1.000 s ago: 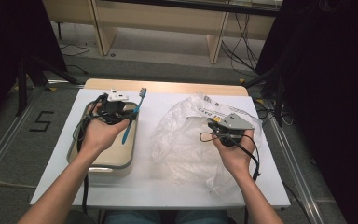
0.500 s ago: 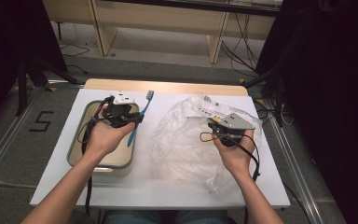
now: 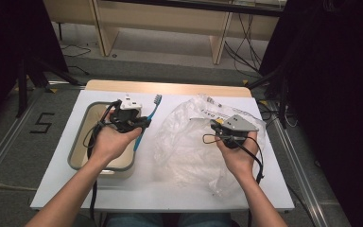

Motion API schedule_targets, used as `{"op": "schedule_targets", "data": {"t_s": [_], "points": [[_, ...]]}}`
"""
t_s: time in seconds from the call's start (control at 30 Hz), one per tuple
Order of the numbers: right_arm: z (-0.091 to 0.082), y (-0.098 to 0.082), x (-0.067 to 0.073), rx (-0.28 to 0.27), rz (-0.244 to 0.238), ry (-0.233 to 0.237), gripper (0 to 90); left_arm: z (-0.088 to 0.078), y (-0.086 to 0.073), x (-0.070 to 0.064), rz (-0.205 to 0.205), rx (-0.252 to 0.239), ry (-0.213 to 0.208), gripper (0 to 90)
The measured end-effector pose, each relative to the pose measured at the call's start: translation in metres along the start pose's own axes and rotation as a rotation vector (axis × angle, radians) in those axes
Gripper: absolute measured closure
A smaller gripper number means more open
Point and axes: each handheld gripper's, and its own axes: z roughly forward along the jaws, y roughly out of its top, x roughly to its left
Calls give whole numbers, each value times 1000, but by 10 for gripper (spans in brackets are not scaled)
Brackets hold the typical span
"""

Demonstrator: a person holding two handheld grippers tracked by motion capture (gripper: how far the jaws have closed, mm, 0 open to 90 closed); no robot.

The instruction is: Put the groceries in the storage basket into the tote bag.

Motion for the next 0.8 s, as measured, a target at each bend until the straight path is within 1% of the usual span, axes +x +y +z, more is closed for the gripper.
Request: {"op": "schedule_targets", "data": {"t_s": [0.17, 0.2, 0.57, 0.8], "points": [[0, 0, 0, -2, 0, 0, 900, 0, 0, -5, 8, 0, -14, 815], [0, 0, 0, -2, 1, 0, 900, 0, 0, -6, 3, -5, -18, 815], [0, 0, 0, -2, 0, 2, 900, 0, 1, -13, 29, 2, -26, 815], [0, 0, 1, -2, 1, 1, 900, 2, 0, -20, 41, 2, -37, 815]]}}
